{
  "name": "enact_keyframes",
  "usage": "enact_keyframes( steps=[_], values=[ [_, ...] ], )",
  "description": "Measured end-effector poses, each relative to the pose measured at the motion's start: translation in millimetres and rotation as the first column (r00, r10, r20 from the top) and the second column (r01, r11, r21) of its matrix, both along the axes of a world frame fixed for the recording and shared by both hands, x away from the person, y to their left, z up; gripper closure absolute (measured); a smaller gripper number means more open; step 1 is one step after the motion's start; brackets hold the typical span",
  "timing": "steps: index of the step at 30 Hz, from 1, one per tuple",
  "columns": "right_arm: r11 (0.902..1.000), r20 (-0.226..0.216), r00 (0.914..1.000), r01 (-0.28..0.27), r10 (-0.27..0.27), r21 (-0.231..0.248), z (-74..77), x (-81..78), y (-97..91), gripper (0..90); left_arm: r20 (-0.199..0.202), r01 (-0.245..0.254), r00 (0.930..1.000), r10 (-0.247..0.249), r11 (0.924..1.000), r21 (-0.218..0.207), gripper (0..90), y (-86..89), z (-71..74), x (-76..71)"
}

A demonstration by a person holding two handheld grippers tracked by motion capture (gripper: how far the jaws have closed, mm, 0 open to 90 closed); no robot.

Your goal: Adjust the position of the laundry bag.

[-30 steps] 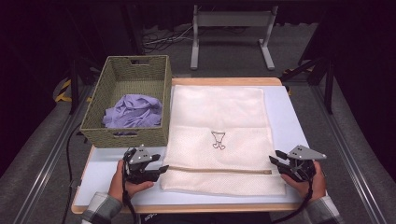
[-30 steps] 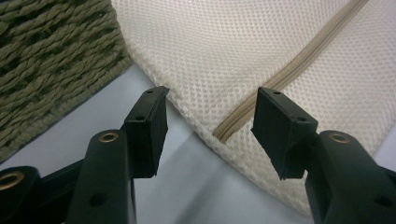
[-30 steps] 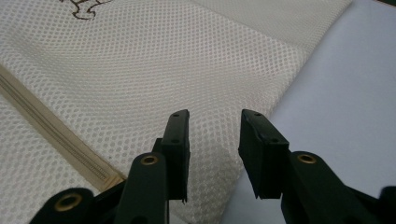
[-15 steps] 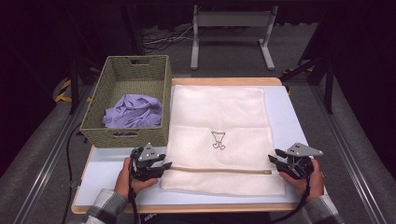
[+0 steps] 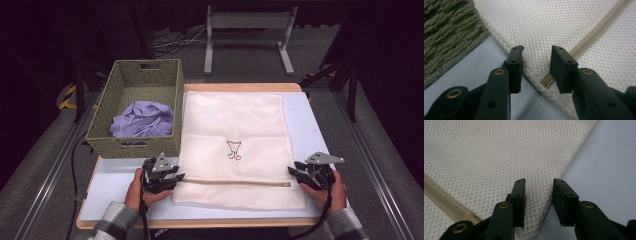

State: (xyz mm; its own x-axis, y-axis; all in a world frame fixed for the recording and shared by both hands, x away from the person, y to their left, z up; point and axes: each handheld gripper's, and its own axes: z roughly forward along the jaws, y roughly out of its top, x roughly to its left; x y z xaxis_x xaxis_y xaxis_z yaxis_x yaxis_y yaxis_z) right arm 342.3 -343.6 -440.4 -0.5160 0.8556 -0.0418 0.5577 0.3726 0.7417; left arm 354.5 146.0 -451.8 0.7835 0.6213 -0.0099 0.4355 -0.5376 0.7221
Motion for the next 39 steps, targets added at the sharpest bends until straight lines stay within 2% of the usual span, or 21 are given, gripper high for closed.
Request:
enact_keyframes(
  steps=[2, 7, 10, 21, 35, 39],
  values=[
    [1.0000, -0.002, 1.0000, 0.001, -0.001, 0.009, -0.3, 1.0, -1.1, 72.6, 0.003, 0.011, 0.9999, -0.011, 0.9999, 0.007, 71.8, -0.6, 0.3, -1.0],
    [1.0000, 0.010, 0.9999, -0.007, 0.007, -0.004, -0.3, 1.7, 0.5, 83.0, 0.004, 0.011, 0.9999, -0.011, 0.9998, 0.015, 77.2, -2.4, 0.8, 0.0],
    [0.9999, 0.009, 0.9999, -0.010, 0.010, -0.011, 0.2, 3.1, 0.9, 84.4, 0.021, -0.006, 0.9998, 0.005, 0.9994, 0.035, 82.1, -4.4, 0.5, 1.0],
    [0.9996, 0.017, 0.9998, 0.009, -0.009, -0.026, 2.7, 16.5, 2.6, 85.0, 0.039, -0.013, 0.9992, 0.011, 0.9987, 0.050, 86.4, -8.6, 0.9, 7.0],
    [0.9995, 0.044, 0.9989, 0.018, -0.017, -0.028, 4.2, 32.7, 0.2, 84.2, 0.065, -0.034, 0.9974, 0.030, 0.9975, 0.062, 85.7, -15.2, 0.7, 13.1],
    [0.9994, 0.052, 0.9984, 0.023, -0.022, -0.026, 4.6, 34.8, -0.6, 83.5, 0.062, -0.035, 0.9976, 0.032, 0.9981, 0.051, 85.2, -15.6, 0.7, 16.1]
  ],
)
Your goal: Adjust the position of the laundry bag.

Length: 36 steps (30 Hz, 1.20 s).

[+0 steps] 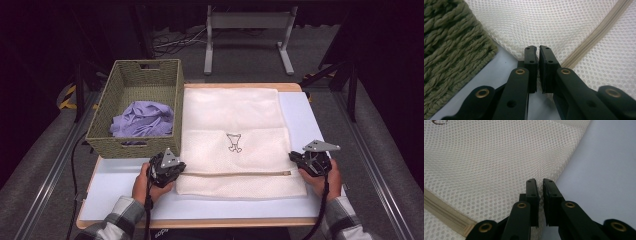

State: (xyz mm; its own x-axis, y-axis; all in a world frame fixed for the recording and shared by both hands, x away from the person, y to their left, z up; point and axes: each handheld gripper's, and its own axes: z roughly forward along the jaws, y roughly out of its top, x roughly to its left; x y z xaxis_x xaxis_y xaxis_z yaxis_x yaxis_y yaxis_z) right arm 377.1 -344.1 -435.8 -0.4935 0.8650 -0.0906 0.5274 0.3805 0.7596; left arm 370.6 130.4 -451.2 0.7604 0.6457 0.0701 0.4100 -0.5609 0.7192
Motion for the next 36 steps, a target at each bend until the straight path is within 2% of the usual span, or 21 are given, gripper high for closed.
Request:
enact_keyframes(
  steps=[5, 10, 15, 18, 22, 25, 28, 32, 33, 36],
  values=[
    [0.9999, 0.007, 1.0000, -0.004, 0.004, -0.013, 0.0, 0.8, 0.1, 79.6, 0.007, 0.006, 1.0000, -0.006, 1.0000, -0.007, 83.2, 2.0, 1.1, -0.6],
    [0.9998, 0.022, 0.9998, -0.001, 0.001, 0.018, 2.8, -4.2, -3.7, 72.7, 0.035, 0.025, 0.9991, -0.024, 0.9992, -0.032, 76.8, 9.2, 6.6, -6.6],
    [0.9993, 0.031, 0.9993, -0.023, 0.022, 0.029, 8.1, -18.9, -6.5, 65.4, 0.063, 0.035, 0.9975, -0.032, 0.9983, -0.047, 66.1, 17.9, 10.6, -14.0],
    [0.9981, 0.025, 0.9985, -0.050, 0.049, 0.037, 10.3, -31.8, -10.7, 59.5, 0.076, 0.042, 0.9963, -0.039, 0.9982, -0.041, 57.2, 22.2, 11.2, -19.0],
    [0.9977, 0.016, 0.9990, -0.044, 0.043, 0.052, 10.0, -43.3, -13.9, 51.8, 0.076, 0.053, 0.9959, -0.049, 0.9973, -0.051, 48.7, 28.7, 11.1, -26.5],
    [0.9966, 0.019, 0.9982, -0.058, 0.057, 0.058, 9.5, -51.9, -13.3, 45.9, 0.060, 0.039, 0.9976, -0.035, 0.9972, -0.064, 41.3, 33.2, 10.3, -30.9],
    [0.9978, 0.023, 0.9981, -0.057, 0.057, 0.034, 8.0, -58.1, -11.2, 42.0, 0.050, 0.040, 0.9981, -0.036, 0.9964, -0.074, 36.8, 38.2, 8.6, -37.0],
    [0.9980, 0.021, 0.9979, -0.061, 0.061, 0.018, 6.1, -63.9, -9.9, 36.2, 0.037, 0.002, 0.9993, 0.001, 0.9960, -0.089, 26.1, 44.9, 6.6, -46.2],
    [0.9978, 0.020, 0.9980, -0.060, 0.059, 0.030, 5.5, -65.5, -10.5, 35.8, 0.034, -0.005, 0.9994, 0.008, 0.9957, -0.093, 22.5, 46.3, 6.7, -47.6],
    [0.9983, 0.016, 0.9986, -0.051, 0.051, 0.027, 4.3, -67.7, -11.3, 34.8, 0.033, -0.014, 0.9993, 0.017, 0.9937, -0.111, 20.0, 50.1, 7.0, -52.2]
  ],
)
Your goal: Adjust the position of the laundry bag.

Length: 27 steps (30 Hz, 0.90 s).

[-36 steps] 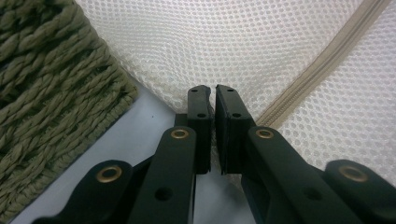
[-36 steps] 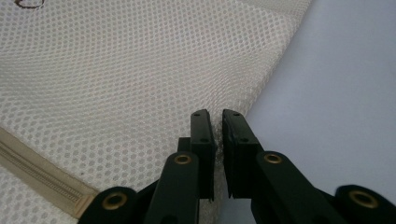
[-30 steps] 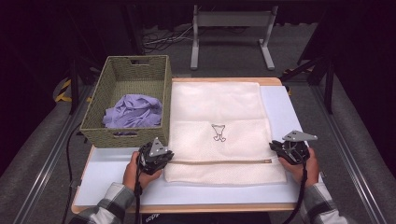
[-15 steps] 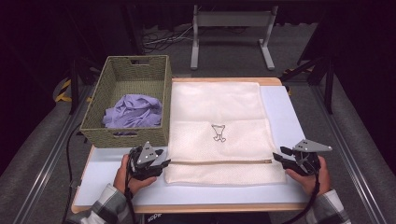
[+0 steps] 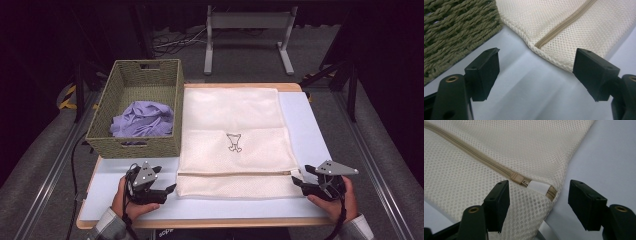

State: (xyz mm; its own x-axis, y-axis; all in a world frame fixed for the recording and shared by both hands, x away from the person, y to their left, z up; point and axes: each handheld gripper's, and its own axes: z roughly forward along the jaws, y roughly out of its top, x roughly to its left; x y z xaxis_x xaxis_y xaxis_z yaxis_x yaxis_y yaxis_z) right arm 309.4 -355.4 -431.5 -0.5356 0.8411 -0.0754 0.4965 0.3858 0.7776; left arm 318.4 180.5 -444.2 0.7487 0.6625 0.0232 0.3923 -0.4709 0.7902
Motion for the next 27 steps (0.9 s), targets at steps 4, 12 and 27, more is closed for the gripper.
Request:
enact_keyframes(
  steps=[4, 12, 27],
  values=[
    [0.9994, -0.007, 0.9999, 0.008, -0.008, 0.034, -1.0, -0.2, -1.6, 38.9, 0.002, 0.008, 1.0000, -0.008, 0.9999, -0.008, 17.8, 2.9, 0.2, -1.5],
    [0.9990, -0.062, 0.9979, 0.023, -0.021, 0.037, -9.2, 9.0, -2.0, 44.6, -0.011, 0.028, 0.9996, -0.028, 0.9994, 0.021, 15.3, 3.4, -3.9, 0.7],
    [0.9989, -0.101, 0.9942, -0.033, 0.037, 0.033, -7.9, 14.3, 0.3, 79.7, -0.009, 0.026, 0.9996, -0.026, 0.9985, 0.048, 15.5, 2.5, -6.1, -0.4]
  ],
)
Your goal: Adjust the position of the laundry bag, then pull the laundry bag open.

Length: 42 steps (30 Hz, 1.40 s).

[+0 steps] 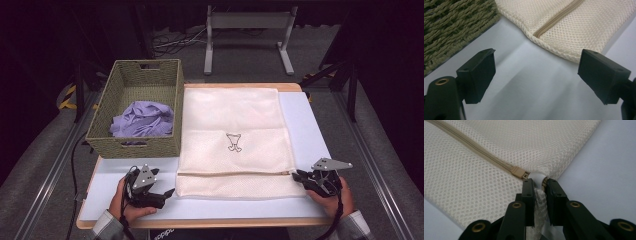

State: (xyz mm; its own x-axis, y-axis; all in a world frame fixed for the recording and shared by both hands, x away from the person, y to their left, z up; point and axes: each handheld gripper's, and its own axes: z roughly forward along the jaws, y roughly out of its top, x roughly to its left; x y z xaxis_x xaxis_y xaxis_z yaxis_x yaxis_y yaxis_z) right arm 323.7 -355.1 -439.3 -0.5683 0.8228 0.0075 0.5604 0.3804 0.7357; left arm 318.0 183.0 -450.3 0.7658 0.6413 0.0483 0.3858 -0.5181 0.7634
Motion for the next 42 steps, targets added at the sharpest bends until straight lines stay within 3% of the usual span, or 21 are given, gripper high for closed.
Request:
enact_keyframes(
  steps=[27, 34, 42],
  values=[
    [0.9997, 0.052, 0.9985, -0.021, 0.020, 0.016, 5.9, -3.6, 1.6, 82.8, -0.005, 0.001, 1.0000, -0.001, 1.0000, 0.002, 15.7, 0.2, -0.9, -0.4],
    [0.9982, 0.085, 0.9962, -0.026, 0.021, 0.055, 9.4, -5.5, 2.2, 83.1, -0.007, 0.009, 0.9999, -0.009, 1.0000, 0.003, 16.1, -0.7, -1.2, -1.5],
    [0.9969, 0.096, 0.9949, -0.039, 0.032, 0.068, 10.9, -6.5, 2.9, 83.1, -0.006, 0.018, 0.9998, -0.018, 0.9998, 0.001, 17.8, -3.3, -0.3, -1.9]
  ],
)
